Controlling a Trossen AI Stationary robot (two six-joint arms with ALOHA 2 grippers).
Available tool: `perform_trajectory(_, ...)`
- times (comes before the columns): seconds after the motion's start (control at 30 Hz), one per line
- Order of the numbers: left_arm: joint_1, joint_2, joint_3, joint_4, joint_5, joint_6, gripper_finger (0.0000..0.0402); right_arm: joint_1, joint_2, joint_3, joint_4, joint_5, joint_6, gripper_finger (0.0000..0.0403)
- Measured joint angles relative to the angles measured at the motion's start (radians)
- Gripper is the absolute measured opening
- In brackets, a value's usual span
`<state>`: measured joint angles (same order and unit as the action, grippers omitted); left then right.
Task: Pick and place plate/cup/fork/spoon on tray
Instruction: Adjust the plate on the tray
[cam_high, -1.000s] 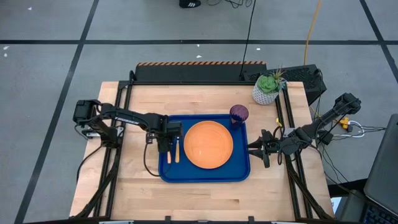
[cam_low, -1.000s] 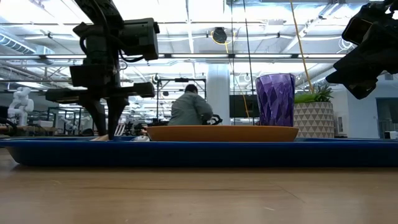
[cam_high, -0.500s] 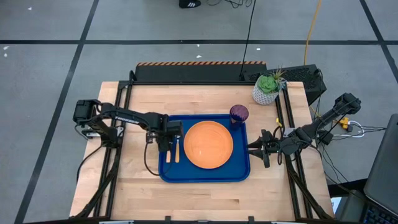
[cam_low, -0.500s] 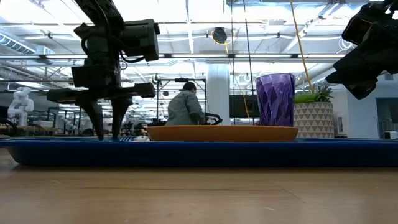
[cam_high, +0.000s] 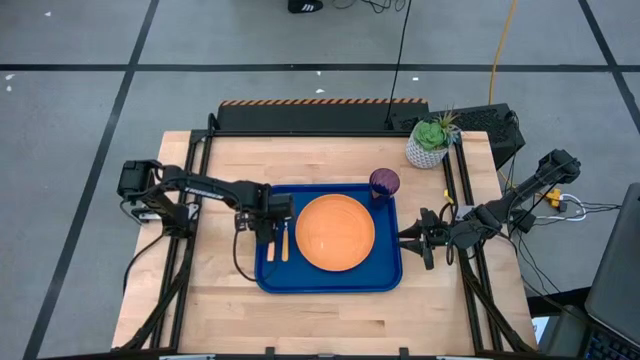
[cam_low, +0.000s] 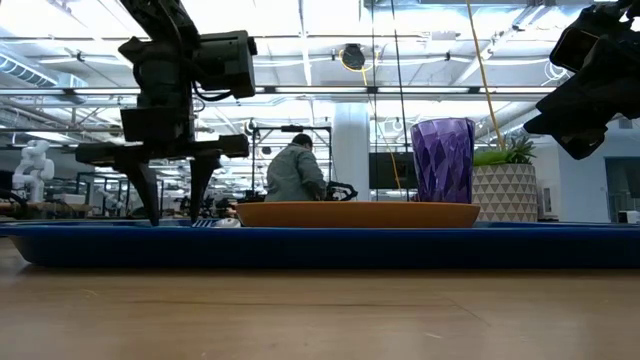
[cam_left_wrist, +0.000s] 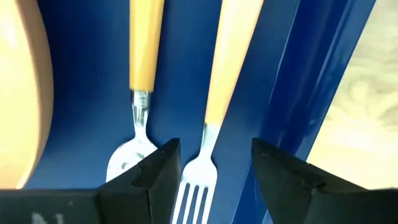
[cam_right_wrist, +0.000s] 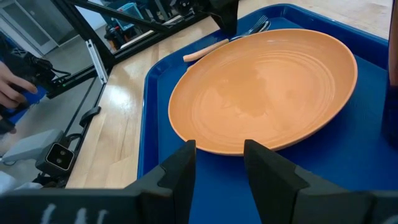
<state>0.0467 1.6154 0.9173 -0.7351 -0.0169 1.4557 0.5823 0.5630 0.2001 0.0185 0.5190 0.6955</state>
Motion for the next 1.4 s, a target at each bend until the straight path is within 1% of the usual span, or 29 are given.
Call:
perform_trajectory(0.07, -0.006, 0.0, 0.001, -0.001, -0.042, -0.005, 0.0194, 0.0, 0.0, 0.0, 0.0, 0.0, 0.0, 0.013)
perform_trajectory(0.17, -0.016, 0.0, 0.013, -0.003, -0.09, -0.051, 0.0188, 0.0, 0.0, 0.0, 0.0, 0.0, 0.0, 0.013)
perform_trajectory(0.33, -0.034, 0.0, 0.059, -0.002, -0.095, -0.172, 0.0176, 0.0, 0.0, 0.0, 0.0, -0.001, 0.0, 0.013)
perform_trajectory(0.43, -0.044, 0.0, 0.101, 0.001, -0.142, -0.339, 0.0164, 0.0, 0.0, 0.0, 0.0, -0.026, 0.0, 0.013)
perform_trajectory(0.53, -0.049, 0.0, 0.143, -0.006, -0.225, -0.573, 0.0152, 0.0, 0.0, 0.0, 0.016, -0.05, -0.032, 0.013)
perform_trajectory(0.6, -0.049, 0.0, 0.182, -0.022, -0.253, -0.722, 0.0145, 0.0, 0.0, 0.0, 0.04, -0.052, -0.074, 0.013)
perform_trajectory(0.67, -0.044, 0.0, 0.221, -0.04, -0.244, -0.841, 0.0139, 0.0, -0.002, -0.001, 0.076, -0.052, -0.131, 0.013)
perform_trajectory(0.77, -0.033, -0.013, 0.259, -0.057, -0.179, -0.97, 0.013, 0.0, -0.012, -0.001, 0.13, -0.052, -0.205, 0.013)
perform_trajectory(0.87, -0.02, -0.069, 0.256, -0.051, -0.086, -1.043, 0.012, 0.0, -0.035, -0.001, 0.17, -0.052, -0.271, 0.013)
perform_trajectory(0.97, 0.002, -0.153, 0.228, -0.041, -0.002, -1.108, 0.0108, 0.0, -0.065, -0.001, 0.199, -0.052, -0.324, 0.013)
perform_trajectory(1.03, 0.013, -0.226, 0.206, 0.033, 0.041, -1.146, 0.0099, 0.0, -0.092, -0.001, 0.202, -0.052, -0.356, 0.013)
perform_trajectory(1.1, 0.021, -0.31, 0.161, 0.084, 0.061, -1.177, 0.0092, 0.0, -0.115, -0.001, 0.202, -0.051, -0.384, 0.013)
perform_trajectory(1.2, 0.025, -0.437, 0.083, 0.209, 0.07, -1.216, 0.0083, 0.002, -0.167, -0.001, 0.201, -0.053, -0.407, 0.013)
perform_trajectory(1.27, 0.027, -0.518, 0.019, 0.271, 0.07, -1.25, 0.0075, 0.002, -0.209, 0.0, 0.185, -0.055, -0.409, 0.013)
perform_trajectory(1.3, 0.027, -0.559, -0.017, 0.316, 0.069, -1.266, 0.007, 0.002, -0.23, 0.0, 0.174, -0.073, -0.409, 0.013)
perform_trajectory(1.4, 0.027, -0.656, -0.139, 0.41, 0.044, -1.323, 0.0052, 0.002, -0.283, 0.001, 0.125, -0.07, -0.434, 0.013)
